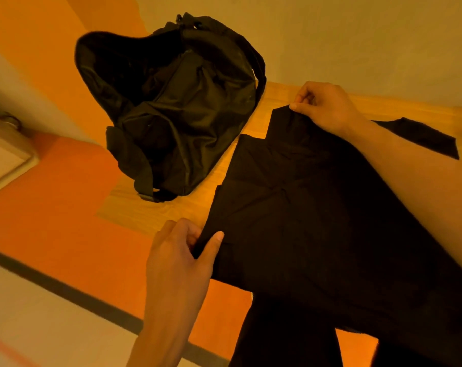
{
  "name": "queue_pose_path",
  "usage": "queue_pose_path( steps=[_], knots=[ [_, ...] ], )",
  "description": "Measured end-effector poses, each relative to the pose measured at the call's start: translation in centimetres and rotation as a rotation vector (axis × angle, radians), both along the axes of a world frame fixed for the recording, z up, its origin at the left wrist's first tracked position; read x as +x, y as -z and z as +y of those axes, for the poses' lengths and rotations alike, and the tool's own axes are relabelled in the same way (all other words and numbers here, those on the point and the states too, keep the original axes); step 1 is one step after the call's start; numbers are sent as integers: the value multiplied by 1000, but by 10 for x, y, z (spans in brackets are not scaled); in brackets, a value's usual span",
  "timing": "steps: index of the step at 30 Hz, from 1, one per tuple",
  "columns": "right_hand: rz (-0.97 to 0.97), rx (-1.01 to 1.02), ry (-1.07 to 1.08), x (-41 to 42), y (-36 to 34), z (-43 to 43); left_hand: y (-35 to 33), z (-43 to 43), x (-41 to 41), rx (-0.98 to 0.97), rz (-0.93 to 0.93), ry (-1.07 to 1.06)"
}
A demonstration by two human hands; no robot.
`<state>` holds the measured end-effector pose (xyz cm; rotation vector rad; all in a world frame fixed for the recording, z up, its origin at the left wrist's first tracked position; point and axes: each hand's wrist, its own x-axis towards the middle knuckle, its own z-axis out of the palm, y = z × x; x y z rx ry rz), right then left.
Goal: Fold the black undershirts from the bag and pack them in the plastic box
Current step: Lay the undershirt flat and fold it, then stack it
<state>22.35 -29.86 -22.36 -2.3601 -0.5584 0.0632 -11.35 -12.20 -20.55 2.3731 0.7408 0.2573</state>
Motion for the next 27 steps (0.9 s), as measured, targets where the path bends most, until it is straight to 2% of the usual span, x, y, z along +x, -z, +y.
queue_pose_path(
  steps=[6, 12, 21, 25, 27],
  knots=[
    [16, -2, 13, 2, 0, 1, 0, 6, -8, -56, -15, 9],
    [24, -7, 16, 1, -1, 1, 1, 12, -19, -216, 0, 28],
    [36, -14, 25, 1, -2, 1, -3, 22, -28, -305, 34, 29],
    [38, -23, 15, 1, -1, 1, 2, 23, -33, -287, 64, -3],
    [40, -35, -1, -1, -3, 2, 0, 16, -34, -163, 24, -56]
  ],
)
